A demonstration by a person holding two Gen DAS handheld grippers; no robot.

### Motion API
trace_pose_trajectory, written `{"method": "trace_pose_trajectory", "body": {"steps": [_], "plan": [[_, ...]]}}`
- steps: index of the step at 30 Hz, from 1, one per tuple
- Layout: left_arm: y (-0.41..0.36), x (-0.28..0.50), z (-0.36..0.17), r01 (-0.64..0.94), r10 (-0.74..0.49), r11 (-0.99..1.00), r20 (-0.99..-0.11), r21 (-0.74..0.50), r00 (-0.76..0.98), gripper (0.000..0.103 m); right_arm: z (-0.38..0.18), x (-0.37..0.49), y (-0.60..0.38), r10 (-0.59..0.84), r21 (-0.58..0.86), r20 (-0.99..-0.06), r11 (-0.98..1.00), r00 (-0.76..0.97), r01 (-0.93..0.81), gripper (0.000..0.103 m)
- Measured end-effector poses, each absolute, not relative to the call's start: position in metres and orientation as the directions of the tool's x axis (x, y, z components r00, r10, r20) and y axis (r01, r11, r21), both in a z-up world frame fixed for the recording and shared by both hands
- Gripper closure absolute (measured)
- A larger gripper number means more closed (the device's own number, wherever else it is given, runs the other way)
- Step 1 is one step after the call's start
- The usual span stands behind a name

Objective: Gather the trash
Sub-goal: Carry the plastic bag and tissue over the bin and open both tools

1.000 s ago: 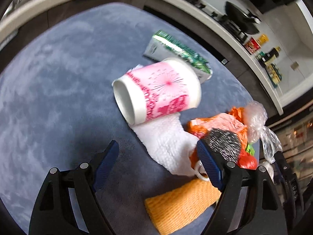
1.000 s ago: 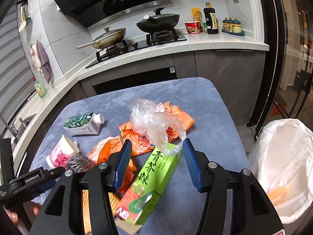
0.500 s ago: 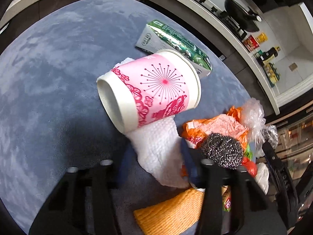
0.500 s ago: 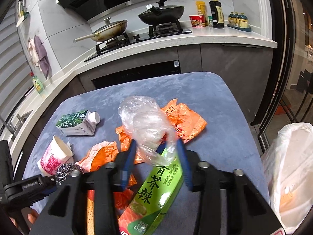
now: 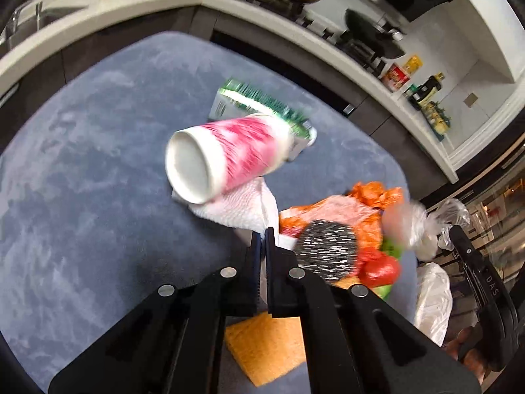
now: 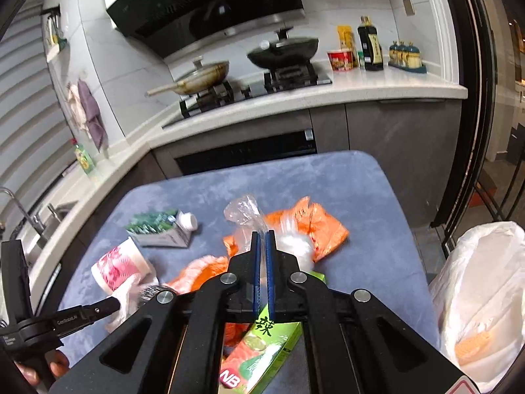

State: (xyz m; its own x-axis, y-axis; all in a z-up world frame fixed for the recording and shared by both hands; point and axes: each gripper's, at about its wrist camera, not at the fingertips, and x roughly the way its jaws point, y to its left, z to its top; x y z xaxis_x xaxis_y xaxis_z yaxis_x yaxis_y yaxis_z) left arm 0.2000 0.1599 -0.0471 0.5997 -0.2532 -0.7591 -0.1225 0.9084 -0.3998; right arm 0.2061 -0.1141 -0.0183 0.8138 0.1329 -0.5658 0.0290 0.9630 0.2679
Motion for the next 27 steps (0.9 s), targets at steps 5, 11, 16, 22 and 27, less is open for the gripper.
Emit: {"method": "trace_pose_trajectory", "body": {"steps": [5, 11, 16, 22, 27], "plan": [[0.148, 0.187, -0.013, -0.068, -0.265, 0.912, -0.710, -0.404, 0.653, 0.101, 0.012, 0.184, -0.124, 0.127, 0.280, -0.503, 0.960, 0.855, 0.023, 0.100], [0.127, 0.173, 0.027, 0.021, -0.312, 0.909, -0.645, -0.417, 0.698, 0.101, 0.042, 0.154, -0.145, 0.098, 0.292, -0.433, 0.956, 0.896, 0.036, 0.100], [0.098, 0.160, 0.057, 0.110, -0.364, 0.900, -0.592, -0.421, 0.719, 0.101, 0.061, 0.128, -0.171, 0.055, 0.303, -0.385, 0.951, 0.921, 0.069, 0.100], [0.048, 0.147, 0.083, 0.232, -0.442, 0.882, -0.549, -0.411, 0.709, 0.101, 0.069, 0.093, -0.212, -0.018, 0.319, -0.355, 0.937, 0.935, 0.139, 0.100], [-0.003, 0.137, 0.094, 0.331, -0.510, 0.855, -0.533, -0.399, 0.675, 0.101, 0.066, 0.065, -0.249, -0.083, 0.338, -0.354, 0.917, 0.931, 0.211, 0.100]]}}
